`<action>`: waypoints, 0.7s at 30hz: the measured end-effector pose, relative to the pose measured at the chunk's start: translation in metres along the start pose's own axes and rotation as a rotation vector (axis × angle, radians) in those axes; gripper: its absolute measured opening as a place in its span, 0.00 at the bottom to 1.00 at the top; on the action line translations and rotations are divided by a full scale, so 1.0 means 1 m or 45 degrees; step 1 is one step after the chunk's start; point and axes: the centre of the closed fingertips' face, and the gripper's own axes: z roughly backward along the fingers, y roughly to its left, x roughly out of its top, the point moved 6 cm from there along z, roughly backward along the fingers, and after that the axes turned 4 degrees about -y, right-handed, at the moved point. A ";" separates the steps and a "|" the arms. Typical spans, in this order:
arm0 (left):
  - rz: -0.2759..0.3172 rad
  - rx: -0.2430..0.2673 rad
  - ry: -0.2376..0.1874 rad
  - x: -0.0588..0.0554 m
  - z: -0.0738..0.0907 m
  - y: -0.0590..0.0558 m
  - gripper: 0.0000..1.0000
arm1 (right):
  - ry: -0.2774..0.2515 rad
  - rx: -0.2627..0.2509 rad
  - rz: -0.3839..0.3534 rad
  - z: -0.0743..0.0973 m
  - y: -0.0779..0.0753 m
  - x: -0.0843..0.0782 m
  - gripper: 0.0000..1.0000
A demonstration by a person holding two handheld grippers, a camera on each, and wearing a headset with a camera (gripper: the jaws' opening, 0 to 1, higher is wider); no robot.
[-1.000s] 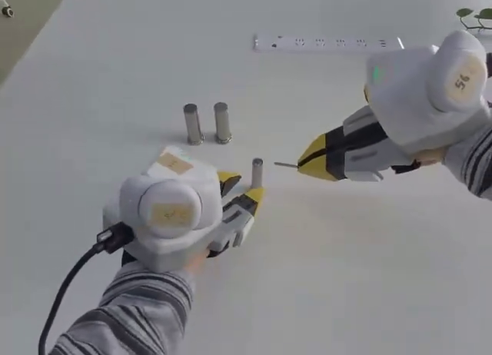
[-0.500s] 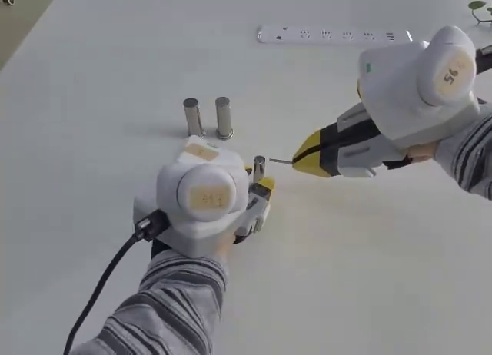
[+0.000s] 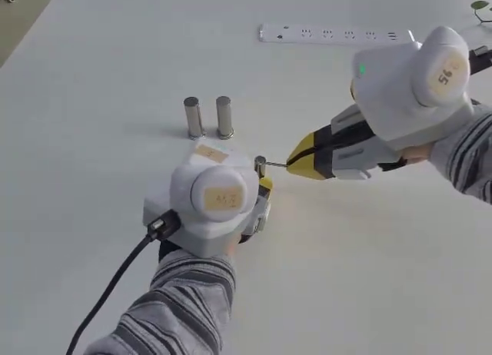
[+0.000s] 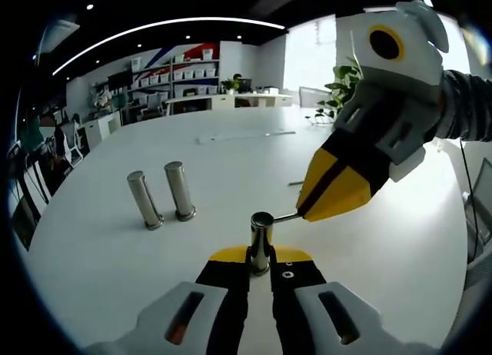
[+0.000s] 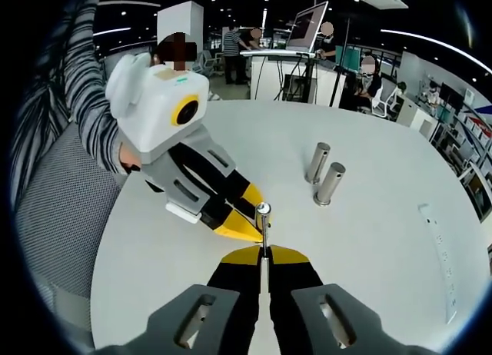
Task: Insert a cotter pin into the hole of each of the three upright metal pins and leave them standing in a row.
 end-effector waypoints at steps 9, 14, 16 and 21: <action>-0.070 -0.067 -0.003 0.000 -0.001 0.002 0.05 | 0.013 -0.004 0.011 -0.001 0.004 0.006 0.00; -0.103 -0.088 -0.001 0.000 -0.003 0.001 0.05 | 0.000 0.001 0.020 -0.003 0.004 0.010 0.00; -0.112 -0.091 -0.002 0.001 -0.003 0.001 0.05 | 0.003 0.003 0.026 -0.005 0.004 0.012 0.00; -0.109 -0.090 -0.002 0.001 -0.004 0.001 0.05 | 0.011 0.003 0.047 -0.008 0.003 0.013 0.00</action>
